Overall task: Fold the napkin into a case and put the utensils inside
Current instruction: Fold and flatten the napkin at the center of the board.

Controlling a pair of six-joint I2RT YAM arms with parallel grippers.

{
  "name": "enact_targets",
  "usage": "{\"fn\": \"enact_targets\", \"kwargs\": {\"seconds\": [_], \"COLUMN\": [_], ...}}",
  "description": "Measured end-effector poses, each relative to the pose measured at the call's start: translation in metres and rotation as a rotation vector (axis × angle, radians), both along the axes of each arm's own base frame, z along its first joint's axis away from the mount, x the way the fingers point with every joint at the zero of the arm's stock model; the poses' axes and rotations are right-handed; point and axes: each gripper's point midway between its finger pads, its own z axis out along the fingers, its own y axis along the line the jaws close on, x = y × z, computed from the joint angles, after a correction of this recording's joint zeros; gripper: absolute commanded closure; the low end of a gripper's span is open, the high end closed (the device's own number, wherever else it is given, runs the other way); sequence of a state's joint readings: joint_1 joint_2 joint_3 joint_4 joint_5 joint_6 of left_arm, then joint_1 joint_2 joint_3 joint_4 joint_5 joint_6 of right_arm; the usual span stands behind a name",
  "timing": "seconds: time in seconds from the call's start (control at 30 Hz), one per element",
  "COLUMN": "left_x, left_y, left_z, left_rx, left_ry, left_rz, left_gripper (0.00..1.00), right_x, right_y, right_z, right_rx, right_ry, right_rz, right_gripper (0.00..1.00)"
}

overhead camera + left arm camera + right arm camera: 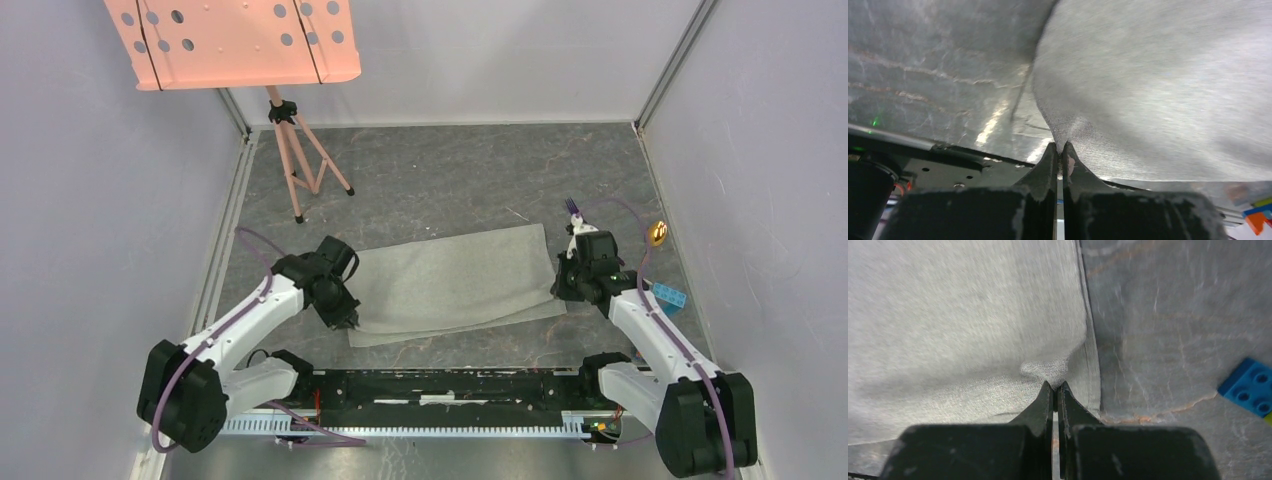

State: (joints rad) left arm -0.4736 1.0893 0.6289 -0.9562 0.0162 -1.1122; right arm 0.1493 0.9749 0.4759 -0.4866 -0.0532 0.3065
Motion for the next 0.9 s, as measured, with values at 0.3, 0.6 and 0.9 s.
{"fn": "enact_targets", "kwargs": {"seconds": [0.3, 0.6, 0.9], "left_x": [0.134, 0.185, 0.090], "left_y": [-0.006, 0.013, 0.035], "left_z": [0.082, 0.129, 0.053], "left_rx": [0.070, 0.201, 0.181], "left_ry": [-0.229, -0.428, -0.271], "left_rz": [-0.060, -0.159, -0.208], "left_gripper": [0.98, 0.98, 0.98], "right_x": [0.116, 0.169, 0.080], "right_y": [0.024, 0.048, 0.042], "right_z": [0.095, 0.138, 0.052], "right_rx": [0.062, 0.138, 0.142], "right_ry": [-0.215, -0.336, -0.133], "right_rz": [0.032, 0.111, 0.148], "right_gripper": [1.00, 1.00, 1.00]}}
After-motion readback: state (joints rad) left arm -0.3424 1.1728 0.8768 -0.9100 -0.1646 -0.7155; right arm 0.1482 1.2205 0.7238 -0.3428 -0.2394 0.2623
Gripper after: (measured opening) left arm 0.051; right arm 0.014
